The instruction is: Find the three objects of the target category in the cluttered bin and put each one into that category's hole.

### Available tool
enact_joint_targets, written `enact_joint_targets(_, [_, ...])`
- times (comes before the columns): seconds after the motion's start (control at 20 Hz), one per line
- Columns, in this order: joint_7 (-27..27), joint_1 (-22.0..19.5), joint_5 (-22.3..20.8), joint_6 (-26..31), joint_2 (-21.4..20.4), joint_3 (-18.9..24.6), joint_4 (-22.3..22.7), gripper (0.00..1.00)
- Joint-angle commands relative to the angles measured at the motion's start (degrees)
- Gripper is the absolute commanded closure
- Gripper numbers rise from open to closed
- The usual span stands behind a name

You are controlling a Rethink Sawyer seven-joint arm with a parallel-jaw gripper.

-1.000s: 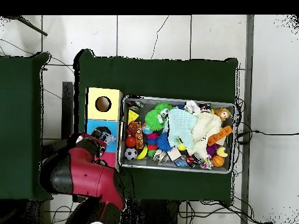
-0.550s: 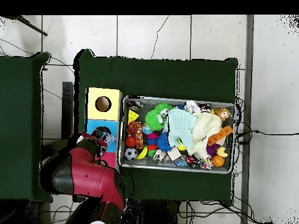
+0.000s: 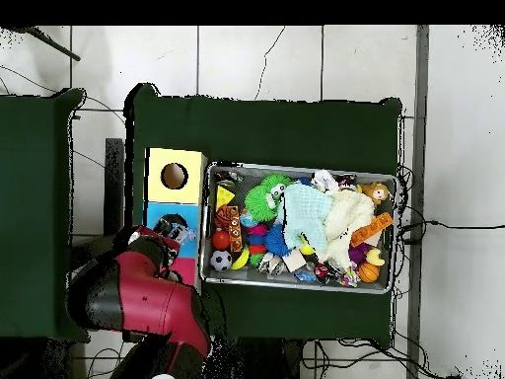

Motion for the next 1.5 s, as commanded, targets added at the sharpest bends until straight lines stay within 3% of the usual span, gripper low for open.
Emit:
enact_joint_targets(0.05, [13.6, 0.3, 2.4, 0.4, 2.5, 4.1, 2.0, 1.0])
enact_joint_targets(0.65, [14.4, 3.0, 4.1, 1.1, 3.7, 2.7, 1.1, 1.0])
enact_joint_targets(1.5, [13.2, 0.6, 2.7, -2.7, 3.5, 5.0, 3.2, 1.0])
